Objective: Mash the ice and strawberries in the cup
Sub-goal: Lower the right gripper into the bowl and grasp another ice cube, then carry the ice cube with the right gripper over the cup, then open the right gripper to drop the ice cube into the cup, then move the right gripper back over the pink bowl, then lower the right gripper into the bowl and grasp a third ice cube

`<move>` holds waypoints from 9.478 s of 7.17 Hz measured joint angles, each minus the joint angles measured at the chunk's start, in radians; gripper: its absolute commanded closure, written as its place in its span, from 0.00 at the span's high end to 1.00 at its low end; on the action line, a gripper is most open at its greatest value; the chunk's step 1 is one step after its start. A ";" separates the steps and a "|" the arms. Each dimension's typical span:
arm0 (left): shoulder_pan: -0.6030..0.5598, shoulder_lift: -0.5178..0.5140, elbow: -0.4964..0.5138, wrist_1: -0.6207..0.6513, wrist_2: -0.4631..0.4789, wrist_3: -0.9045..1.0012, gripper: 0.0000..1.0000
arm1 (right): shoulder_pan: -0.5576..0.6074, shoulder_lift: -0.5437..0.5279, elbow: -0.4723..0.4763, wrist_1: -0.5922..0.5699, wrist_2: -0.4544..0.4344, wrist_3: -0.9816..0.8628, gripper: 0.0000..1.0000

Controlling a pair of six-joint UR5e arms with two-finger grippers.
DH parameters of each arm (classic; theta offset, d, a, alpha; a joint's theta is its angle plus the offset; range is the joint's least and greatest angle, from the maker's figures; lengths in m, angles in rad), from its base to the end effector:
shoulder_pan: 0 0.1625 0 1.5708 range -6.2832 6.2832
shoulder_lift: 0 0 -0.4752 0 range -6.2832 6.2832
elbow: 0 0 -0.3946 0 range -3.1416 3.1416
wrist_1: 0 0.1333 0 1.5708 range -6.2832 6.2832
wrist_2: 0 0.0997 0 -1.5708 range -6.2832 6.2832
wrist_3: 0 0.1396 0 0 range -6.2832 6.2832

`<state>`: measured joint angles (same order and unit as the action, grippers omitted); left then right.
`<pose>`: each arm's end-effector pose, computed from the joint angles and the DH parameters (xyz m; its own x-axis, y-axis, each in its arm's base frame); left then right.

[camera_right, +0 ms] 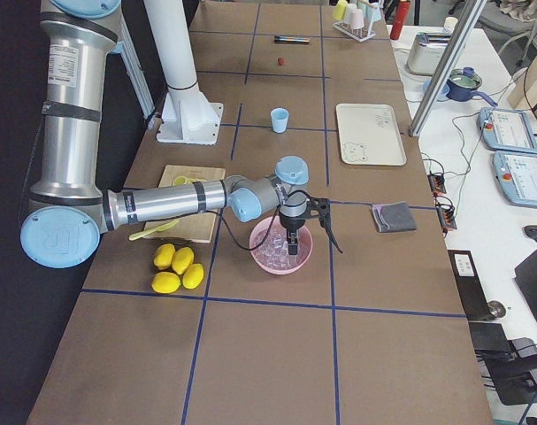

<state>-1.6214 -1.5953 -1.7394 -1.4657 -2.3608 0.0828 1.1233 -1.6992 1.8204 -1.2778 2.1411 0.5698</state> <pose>-0.0597 -0.5045 0.6509 0.7079 0.1089 -0.6979 -0.0082 0.9892 0.1461 -0.1509 -0.4483 0.6535 0.7735 -0.0264 0.6333 -0.0251 0.9971 0.0722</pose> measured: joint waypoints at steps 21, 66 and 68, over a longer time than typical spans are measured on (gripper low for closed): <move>-0.001 0.016 -0.044 0.005 -0.001 -0.012 1.00 | 0.050 0.093 0.170 -0.227 0.030 -0.109 0.00; -0.002 0.049 -0.099 0.005 0.002 -0.014 1.00 | 0.027 -0.077 0.060 0.139 0.042 0.026 0.95; -0.002 0.051 -0.099 0.005 0.002 -0.014 1.00 | -0.009 -0.077 0.025 0.148 0.042 0.026 0.93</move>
<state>-1.6230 -1.5446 -1.8386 -1.4603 -2.3592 0.0690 1.1144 -1.7759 1.8451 -1.1297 2.1833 0.5960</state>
